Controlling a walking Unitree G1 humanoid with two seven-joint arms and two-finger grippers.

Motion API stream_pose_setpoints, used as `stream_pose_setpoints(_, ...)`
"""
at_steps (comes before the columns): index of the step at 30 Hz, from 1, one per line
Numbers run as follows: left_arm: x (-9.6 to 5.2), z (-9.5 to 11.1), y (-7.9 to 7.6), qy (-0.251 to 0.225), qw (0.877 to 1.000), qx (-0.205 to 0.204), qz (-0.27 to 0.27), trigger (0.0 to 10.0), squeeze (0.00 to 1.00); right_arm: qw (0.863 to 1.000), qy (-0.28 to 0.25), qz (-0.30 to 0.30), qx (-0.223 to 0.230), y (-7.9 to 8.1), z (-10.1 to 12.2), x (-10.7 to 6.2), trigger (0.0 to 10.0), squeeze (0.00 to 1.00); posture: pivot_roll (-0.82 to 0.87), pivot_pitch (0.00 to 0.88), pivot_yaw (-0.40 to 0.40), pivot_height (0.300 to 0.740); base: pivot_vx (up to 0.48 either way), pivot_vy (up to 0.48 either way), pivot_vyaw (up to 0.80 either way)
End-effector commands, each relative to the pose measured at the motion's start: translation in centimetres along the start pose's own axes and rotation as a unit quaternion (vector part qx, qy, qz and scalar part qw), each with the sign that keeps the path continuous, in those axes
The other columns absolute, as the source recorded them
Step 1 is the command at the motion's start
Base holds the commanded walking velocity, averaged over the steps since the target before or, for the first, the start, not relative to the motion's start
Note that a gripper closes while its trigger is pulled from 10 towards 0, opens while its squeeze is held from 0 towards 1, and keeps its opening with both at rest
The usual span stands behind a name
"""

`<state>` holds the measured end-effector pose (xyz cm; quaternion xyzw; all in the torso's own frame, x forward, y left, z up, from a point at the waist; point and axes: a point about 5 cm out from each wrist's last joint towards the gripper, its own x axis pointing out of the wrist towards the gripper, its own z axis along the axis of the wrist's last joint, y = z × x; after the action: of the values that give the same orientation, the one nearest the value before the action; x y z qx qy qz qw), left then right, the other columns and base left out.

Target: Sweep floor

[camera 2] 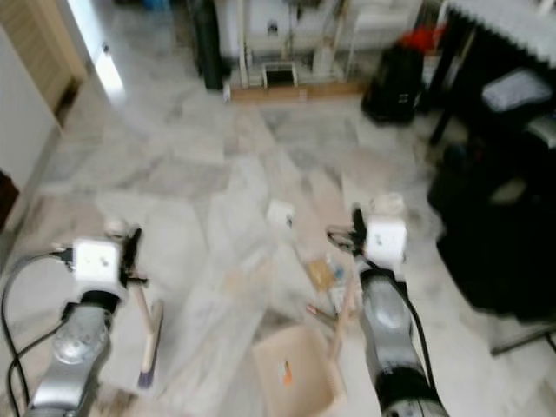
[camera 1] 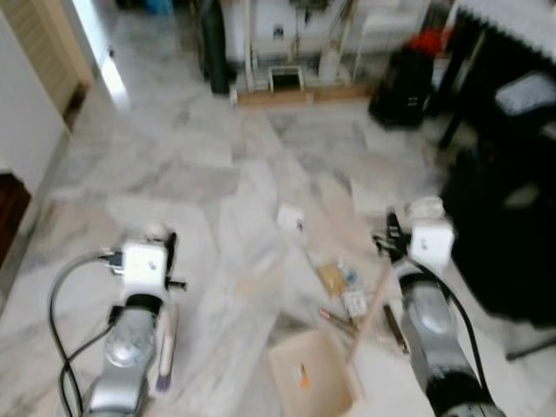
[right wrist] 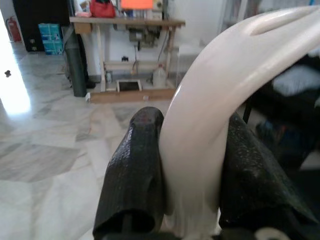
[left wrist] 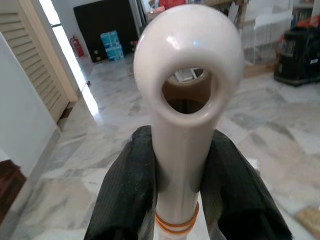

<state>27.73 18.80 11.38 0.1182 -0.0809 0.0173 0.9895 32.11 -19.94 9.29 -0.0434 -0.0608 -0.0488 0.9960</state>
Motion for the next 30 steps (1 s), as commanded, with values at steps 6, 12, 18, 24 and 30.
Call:
stream_pose_setpoints(6, 0.18, 0.81, 0.77, -0.023, 1.0, 0.01, 0.01, 10.0, 0.0, 1.0, -0.02, 0.007, 0.007, 0.5, 0.95, 0.5, 10.0, 0.0, -0.01, 0.074, -0.03, 0.74, 0.332, 0.0, 0.0)
stream_pose_setpoints(12, 0.1, 0.77, 0.72, -0.024, 1.0, 0.01, 0.01, 10.0, 0.0, 1.0, -0.017, 0.011, 0.005, 0.58, 0.84, 0.46, 10.0, 0.0, -0.01, 0.063, -0.031, 0.74, 0.33, 0.0, -0.73)
stream_pose_setpoints(18, 0.09, 0.81, 0.75, -0.025, 1.0, 0.01, 0.008, 10.0, 0.0, 1.0, -0.023, 0.014, 0.006, 0.85, 0.96, 0.44, 10.0, 0.0, -0.01, 0.054, -0.028, 0.74, 0.331, 0.0, 0.0)
stream_pose_setpoints(24, 0.24, 0.98, 0.89, -0.029, 0.999, 0.011, 0.012, 10.0, 0.0, 1.0, -0.026, 0.014, 0.007, 0.85, 1.01, 0.43, 10.0, 0.0, -0.01, 0.054, -0.028, 0.74, 0.331, 0.0, 0.0)
stream_pose_setpoints(30, 0.38, 1.18, 0.94, -0.033, 0.999, 0.009, 0.012, 10.0, 0.0, 1.0, -0.027, 0.011, 0.006, 0.68, 1.07, 0.43, 10.0, 0.0, -0.01, 0.063, -0.028, 0.74, 0.33, 0.0, 0.0)
